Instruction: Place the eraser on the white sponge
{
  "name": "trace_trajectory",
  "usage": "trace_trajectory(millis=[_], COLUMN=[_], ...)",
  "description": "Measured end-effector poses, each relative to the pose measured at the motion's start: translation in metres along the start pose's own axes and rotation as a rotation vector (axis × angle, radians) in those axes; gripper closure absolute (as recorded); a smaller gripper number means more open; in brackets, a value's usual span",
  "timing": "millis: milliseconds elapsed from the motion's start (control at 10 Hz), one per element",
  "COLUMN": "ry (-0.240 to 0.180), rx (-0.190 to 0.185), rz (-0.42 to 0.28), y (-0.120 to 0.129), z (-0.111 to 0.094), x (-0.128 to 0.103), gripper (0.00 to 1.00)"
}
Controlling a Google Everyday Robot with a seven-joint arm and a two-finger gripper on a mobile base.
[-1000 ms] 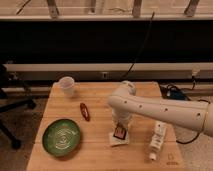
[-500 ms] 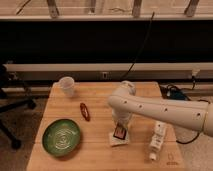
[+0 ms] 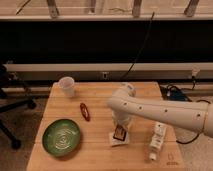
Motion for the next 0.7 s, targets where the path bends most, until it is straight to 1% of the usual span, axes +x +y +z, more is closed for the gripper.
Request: trace_trajectory(millis=[100,200,300,700], ry=[-0.010,-0.018,-0.026,-0.061], rx=[0.001,0.002,0.002,0.002], rz=[-0.006,-0.009,-0.011,-0.009], y=[0.000,0.000,0.000,0.008], z=[0.002,0.005,0.007,0.015], x=[-0.002,-0.003,-0.003,-0.005], gripper=[0.41,0.35,0.34,0.34])
